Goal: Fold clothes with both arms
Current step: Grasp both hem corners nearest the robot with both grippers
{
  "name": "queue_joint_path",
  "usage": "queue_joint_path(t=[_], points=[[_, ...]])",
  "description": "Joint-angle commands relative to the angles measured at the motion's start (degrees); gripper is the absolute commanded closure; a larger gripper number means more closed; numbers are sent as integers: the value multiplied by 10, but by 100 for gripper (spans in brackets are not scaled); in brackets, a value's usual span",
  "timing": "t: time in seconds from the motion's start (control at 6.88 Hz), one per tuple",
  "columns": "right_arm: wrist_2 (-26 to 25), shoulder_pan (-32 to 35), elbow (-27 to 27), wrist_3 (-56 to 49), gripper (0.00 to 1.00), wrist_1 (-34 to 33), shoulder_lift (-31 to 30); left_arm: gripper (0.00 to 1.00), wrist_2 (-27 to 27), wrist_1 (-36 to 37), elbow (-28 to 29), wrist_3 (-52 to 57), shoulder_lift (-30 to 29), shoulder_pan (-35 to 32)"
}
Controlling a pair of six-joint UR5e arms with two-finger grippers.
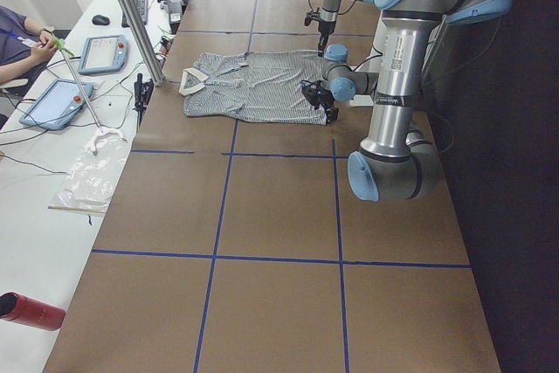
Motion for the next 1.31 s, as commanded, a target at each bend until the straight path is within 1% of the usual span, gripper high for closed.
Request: queue_joint_path(t=[0.0, 0.29, 0.58, 0.73, 0.87, 1.02, 1.16], points=[[0, 1, 0, 0, 100, 0, -1, 13, 1, -1, 2, -6, 2, 5], [1, 4, 2, 0, 100, 0, -1, 21, 0, -1, 5, -6, -2, 10], [4, 7, 4, 0, 100, 0, -1, 22, -1, -1, 5, -6, -5, 15], [4, 8, 4, 0, 100, 0, -2, 31, -1, -1, 6, -11, -6, 17], [5, 8, 8, -1, 100, 0, -2, 60, -1, -1, 6, -20, -7, 17], [5, 9, 9, 0, 100, -1, -3, 85, 0, -1, 6, -21, -7, 17], [5, 9, 9, 0, 100, -1, -3, 100, -1, -1, 5, -21, -8, 17]])
